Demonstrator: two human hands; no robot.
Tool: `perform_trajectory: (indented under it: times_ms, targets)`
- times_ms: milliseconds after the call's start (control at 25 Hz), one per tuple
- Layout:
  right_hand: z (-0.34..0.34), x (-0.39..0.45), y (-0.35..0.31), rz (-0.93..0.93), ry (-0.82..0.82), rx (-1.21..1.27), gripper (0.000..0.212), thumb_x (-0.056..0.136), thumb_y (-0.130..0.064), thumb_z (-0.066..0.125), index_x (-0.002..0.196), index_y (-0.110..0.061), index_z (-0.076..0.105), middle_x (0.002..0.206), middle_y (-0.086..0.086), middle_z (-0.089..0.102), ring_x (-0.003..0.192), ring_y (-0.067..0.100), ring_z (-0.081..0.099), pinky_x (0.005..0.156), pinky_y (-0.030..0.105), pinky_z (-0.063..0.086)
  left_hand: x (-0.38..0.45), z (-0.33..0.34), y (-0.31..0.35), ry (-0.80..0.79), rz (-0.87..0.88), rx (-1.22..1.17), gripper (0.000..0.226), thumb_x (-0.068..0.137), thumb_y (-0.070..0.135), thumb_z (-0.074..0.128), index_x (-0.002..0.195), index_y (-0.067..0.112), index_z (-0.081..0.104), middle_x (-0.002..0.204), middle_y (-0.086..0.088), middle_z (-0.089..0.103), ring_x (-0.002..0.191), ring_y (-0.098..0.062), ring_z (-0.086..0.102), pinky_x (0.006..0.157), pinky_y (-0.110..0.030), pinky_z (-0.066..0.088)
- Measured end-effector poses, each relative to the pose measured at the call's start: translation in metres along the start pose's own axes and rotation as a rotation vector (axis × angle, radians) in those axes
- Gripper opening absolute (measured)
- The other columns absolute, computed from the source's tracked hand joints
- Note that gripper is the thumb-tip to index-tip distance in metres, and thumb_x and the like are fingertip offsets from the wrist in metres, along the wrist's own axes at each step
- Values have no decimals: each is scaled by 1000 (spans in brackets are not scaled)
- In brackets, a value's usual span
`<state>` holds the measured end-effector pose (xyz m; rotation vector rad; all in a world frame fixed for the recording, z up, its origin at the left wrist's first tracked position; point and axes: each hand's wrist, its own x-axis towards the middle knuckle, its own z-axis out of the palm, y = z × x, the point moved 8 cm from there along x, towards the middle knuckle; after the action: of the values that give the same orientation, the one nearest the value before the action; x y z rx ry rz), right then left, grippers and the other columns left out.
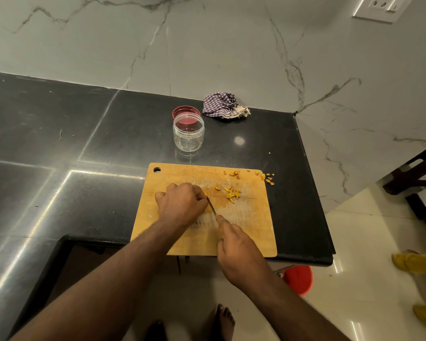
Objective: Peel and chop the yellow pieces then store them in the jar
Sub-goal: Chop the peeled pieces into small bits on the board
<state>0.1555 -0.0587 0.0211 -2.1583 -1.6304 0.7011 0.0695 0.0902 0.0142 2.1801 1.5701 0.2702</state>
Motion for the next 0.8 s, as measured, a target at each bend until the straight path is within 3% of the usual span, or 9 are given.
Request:
perform_trajectory:
  times_ms: [160, 400, 800]
  targets:
    - [3, -7, -1, 2, -6, -4, 55, 102, -22, 33, 155, -27, 19, 140, 1, 46, 117, 19, 52, 98, 36, 45, 0, -1, -1, 6, -16, 25, 13, 85, 44, 60, 88, 40, 73, 91, 19, 66, 103, -13, 48, 81, -41, 28]
    - [-9, -27, 5, 13, 33, 81, 54, 103, -22, 33, 156, -26, 19, 150, -6, 38, 132, 7, 40, 107, 21, 34, -1, 0, -5, -6, -18, -2, 12, 87, 42, 62, 91, 41, 73, 94, 21, 66, 102, -12, 45, 81, -40, 27]
    - [1, -1, 2, -15, -8, 10, 55, 102, -22, 35, 155, -26, 20, 141, 0, 46, 119, 15, 49, 100, 31, 43, 0, 0, -6, -18, -59, -10, 12, 86, 42, 62, 87, 38, 73, 89, 19, 65, 97, -11, 43, 80, -40, 26]
